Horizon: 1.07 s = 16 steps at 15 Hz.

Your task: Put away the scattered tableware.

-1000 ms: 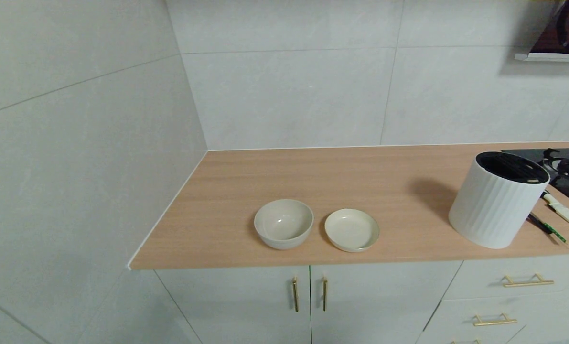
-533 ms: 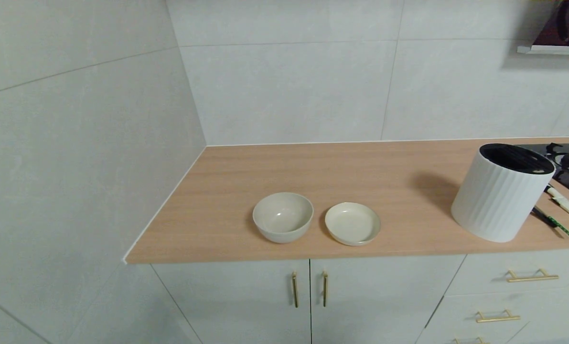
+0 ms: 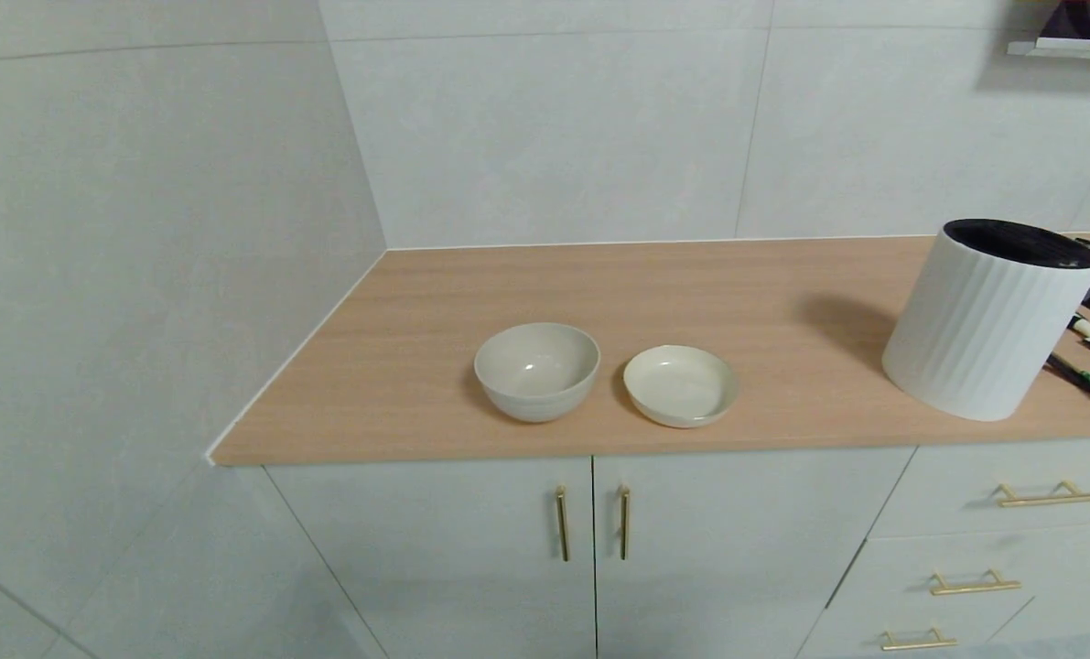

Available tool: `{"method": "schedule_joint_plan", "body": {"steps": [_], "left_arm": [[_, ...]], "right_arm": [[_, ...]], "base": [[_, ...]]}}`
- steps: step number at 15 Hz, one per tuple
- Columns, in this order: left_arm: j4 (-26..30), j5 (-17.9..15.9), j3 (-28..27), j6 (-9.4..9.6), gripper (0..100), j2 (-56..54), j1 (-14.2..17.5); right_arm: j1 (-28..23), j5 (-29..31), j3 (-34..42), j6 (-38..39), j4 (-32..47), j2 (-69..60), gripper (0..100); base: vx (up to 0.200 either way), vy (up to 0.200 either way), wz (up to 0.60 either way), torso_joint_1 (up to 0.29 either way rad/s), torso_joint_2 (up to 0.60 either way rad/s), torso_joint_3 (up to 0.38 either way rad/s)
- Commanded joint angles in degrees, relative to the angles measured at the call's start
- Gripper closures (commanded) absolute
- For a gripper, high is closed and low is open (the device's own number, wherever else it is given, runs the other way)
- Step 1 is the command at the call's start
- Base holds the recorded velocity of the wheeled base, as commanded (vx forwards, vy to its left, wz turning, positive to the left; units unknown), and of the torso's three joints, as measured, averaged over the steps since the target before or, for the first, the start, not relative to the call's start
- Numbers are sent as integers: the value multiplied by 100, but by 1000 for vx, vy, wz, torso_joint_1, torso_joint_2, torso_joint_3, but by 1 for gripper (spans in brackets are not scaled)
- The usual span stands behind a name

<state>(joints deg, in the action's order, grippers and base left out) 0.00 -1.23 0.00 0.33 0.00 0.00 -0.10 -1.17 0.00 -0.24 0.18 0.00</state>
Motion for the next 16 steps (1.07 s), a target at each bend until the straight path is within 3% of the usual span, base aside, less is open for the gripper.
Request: {"method": "schedule_joint_plan", "body": {"steps": [1,16], "left_arm": [[0,0,0,2,0,0,0],[0,0,0,2,0,0,0]], "right_arm": [[1,-6,0,-2,-1,0,0],[1,3,0,-2,-1,0,0]], "base": [[0,0,0,-237,530,290],[0,0,0,-197,488,288]]}}
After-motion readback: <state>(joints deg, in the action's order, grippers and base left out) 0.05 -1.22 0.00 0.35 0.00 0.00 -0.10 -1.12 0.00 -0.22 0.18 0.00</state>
